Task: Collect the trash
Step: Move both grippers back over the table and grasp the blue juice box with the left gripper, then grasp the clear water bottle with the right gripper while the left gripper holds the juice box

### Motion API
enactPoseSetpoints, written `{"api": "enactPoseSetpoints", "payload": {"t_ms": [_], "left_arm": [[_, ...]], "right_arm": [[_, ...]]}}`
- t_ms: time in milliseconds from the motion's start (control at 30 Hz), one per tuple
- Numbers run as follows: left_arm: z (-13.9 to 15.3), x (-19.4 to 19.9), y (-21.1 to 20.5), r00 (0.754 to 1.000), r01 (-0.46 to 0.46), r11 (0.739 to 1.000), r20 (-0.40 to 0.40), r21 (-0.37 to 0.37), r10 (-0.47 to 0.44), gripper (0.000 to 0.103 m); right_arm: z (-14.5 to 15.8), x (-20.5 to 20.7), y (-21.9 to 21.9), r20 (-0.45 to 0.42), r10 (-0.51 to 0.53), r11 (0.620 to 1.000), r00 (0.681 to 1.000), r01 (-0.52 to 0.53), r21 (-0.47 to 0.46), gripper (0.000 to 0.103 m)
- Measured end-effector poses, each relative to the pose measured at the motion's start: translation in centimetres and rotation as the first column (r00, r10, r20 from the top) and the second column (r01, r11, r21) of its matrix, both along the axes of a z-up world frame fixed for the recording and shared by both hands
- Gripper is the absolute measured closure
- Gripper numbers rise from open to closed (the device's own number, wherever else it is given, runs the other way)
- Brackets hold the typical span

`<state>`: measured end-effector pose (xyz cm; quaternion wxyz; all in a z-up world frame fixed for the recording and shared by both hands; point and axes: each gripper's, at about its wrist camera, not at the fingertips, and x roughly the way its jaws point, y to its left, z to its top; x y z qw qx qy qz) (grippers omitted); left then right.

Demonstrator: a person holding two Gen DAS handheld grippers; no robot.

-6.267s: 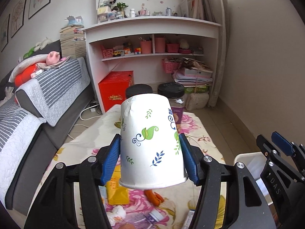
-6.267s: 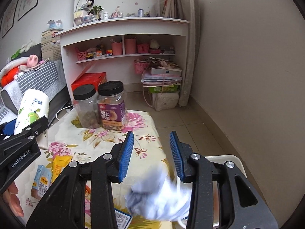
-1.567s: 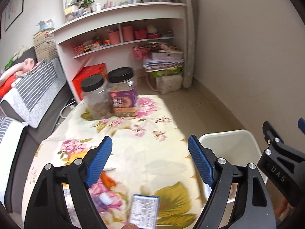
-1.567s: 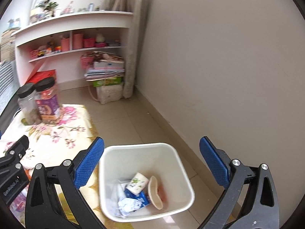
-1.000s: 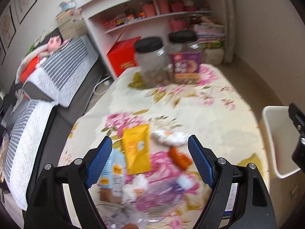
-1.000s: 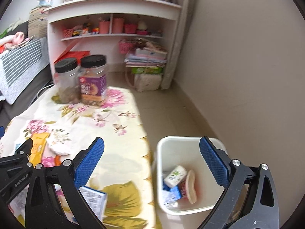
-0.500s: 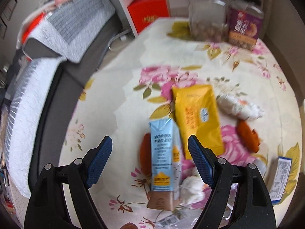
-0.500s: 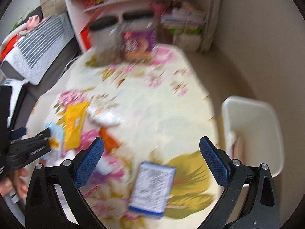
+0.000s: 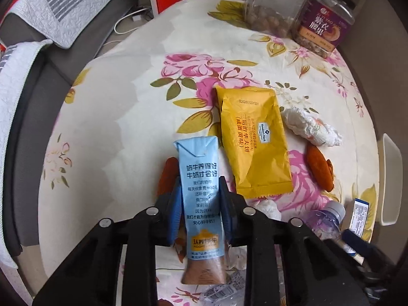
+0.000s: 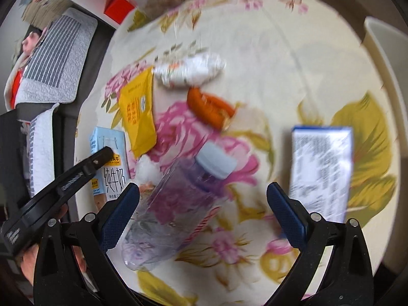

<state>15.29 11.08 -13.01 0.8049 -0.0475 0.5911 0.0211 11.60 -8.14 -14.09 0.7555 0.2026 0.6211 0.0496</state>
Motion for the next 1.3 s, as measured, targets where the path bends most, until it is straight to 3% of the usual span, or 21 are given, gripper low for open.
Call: {"api": "enactPoseSetpoints", "payload": {"t_ms": [167,233,267,333,433,633,867,1300], "left_arm": [[2.2,-0.9,0.5,0.997,0.012,0.999,0.082,0.043,-0.015,0.077],[3.0,-1.3,0.7,0.994,0.014,0.998,0.109,0.053,-0.02,0.077],[3.4,-1.5,0.9,0.992,0.017,0.998,0.12,0.056,-0.023,0.077],[3.8,-1.6,1.2,0.991,0.017,0.998,0.133,0.053,-0.024,0.077],[4.1,-1.8,1.3,0.989,0.014,0.998,0.148,0.055,-0.022,0.077],[5.2,-2.1,1.5,0.98,0.005,1.0,0.197,0.025,-0.01,0.077],[7.4,-2.6,1.4,0.957,-0.011,1.0,0.289,0.004,0.009,0.077],[12.4,-4.6,-0.6,0.876,-0.044,0.999,0.481,0.029,0.025,0.077]], "right_arm": [[-1.3,-0.1,1.6,-0.047,0.002,1.0,0.999,-0.001,0.027,0.008],[-1.6,0.0,2.2,-0.051,0.014,1.0,0.999,-0.013,0.025,0.013],[-1.5,0.0,2.7,-0.037,0.024,1.0,0.999,-0.024,0.005,0.014],[-1.4,0.1,3.1,-0.011,0.045,0.999,0.999,-0.045,0.006,0.035],[-1.4,0.6,3.4,-0.001,0.054,0.998,0.999,-0.054,0.021,0.04],[1.7,1.0,3.4,0.124,0.111,0.994,0.986,-0.111,-0.009,0.042],[6.4,1.2,2.9,0.308,0.155,0.988,0.939,-0.141,-0.068,0.042],[11.8,0.8,0.4,0.534,0.178,0.971,0.827,-0.061,-0.23,0.042]]}}
